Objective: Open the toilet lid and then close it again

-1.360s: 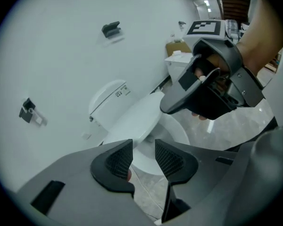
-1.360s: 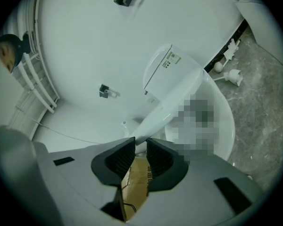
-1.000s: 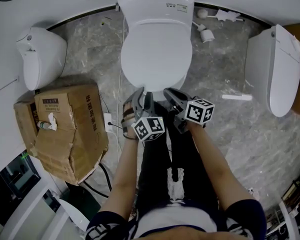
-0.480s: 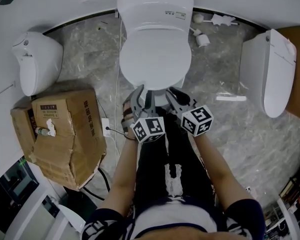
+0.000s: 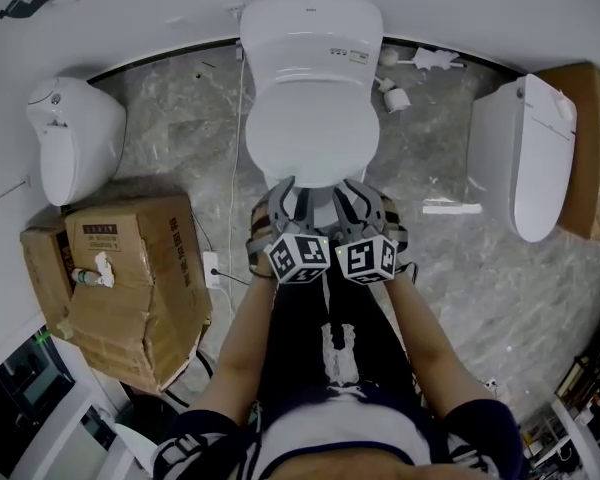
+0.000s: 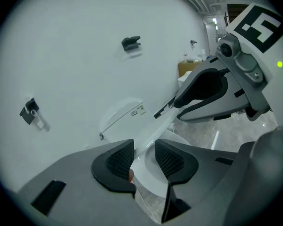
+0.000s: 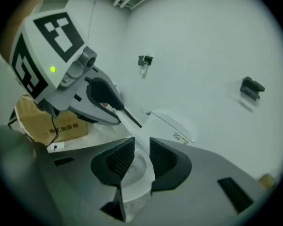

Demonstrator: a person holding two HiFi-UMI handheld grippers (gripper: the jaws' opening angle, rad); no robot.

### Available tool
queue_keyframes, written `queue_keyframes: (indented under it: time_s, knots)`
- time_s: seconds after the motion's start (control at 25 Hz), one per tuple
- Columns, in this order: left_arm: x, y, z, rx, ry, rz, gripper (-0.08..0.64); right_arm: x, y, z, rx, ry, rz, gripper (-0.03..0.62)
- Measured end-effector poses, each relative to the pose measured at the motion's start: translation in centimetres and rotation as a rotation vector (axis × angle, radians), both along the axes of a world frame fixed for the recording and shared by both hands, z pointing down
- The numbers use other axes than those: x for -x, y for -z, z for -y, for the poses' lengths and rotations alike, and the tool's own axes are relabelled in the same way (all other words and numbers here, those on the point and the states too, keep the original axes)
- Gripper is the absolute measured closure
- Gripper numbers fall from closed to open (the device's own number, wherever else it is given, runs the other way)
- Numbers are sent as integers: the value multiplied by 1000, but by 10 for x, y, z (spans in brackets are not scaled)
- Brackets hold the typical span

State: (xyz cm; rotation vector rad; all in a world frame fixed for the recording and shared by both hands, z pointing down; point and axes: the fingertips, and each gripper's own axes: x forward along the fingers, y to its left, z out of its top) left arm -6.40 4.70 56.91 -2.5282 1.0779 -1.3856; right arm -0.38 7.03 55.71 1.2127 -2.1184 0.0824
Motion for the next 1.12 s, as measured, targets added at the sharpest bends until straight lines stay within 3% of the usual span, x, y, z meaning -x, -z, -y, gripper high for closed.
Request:
queue_keyframes:
  time_s: [0.28,0.44,0.8,1.12]
  knots:
    - [-1,-5,2,92,-80,30,411,6,-11,6,85,7,-138,528]
    - [-2,-4,4,120,-111,19,410,5,-10,10,133,-51,-126,526]
    - [1,27,43,118,-138,-69,411,4,12,52,130,-176,-93,528]
    - [9,49,62,134,-138,-187,522,-15,32,88,79,-266,-75,528]
